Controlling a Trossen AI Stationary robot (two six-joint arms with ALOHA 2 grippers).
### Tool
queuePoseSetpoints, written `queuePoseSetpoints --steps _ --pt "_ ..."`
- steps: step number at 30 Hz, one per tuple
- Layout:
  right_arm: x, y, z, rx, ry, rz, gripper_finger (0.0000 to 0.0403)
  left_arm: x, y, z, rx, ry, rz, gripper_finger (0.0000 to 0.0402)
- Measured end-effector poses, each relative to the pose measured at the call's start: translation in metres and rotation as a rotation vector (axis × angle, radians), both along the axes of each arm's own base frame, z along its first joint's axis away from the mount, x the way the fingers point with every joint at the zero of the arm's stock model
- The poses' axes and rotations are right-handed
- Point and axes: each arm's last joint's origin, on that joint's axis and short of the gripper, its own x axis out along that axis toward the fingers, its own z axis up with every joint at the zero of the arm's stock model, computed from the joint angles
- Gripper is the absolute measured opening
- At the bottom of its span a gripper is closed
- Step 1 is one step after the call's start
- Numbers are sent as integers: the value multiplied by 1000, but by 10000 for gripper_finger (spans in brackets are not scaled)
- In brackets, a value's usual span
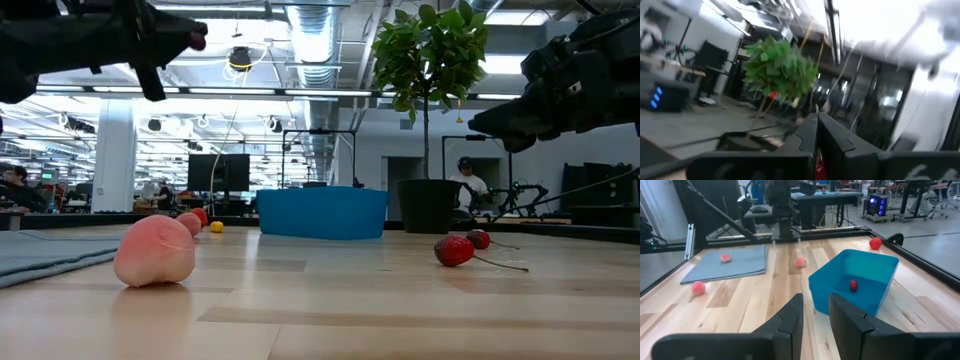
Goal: Pick and placing Produce into tupperware
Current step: Put the bottom left cherry into the container
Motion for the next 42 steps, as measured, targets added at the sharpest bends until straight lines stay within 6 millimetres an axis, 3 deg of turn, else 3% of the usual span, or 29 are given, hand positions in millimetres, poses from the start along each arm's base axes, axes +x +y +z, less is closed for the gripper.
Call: queuePoseSetpoints --steps 4,9,14,21,30,37,42 --pt "0 0 0 2 0 0 113 8 -1 -1 138 114 7 0" --pt "0 0 0 10 0 -1 113 29 5 10 123 265 79 0" --pt "0 0 0 26 0 -3 113 48 27 20 50 482 129 0" --pt "0 0 -2 29 17 -3 113 62 63 35 -71 532 104 0" --pt "0 0 -3 31 27 -4 113 93 114 12 -239 628 12 0" --pt "-1 0 -4 36 36 -4 113 139 138 -3 -274 747 -61 0" --pt "-1 1 -5 44 53 1 113 165 150 -17 -302 946 -70 0"
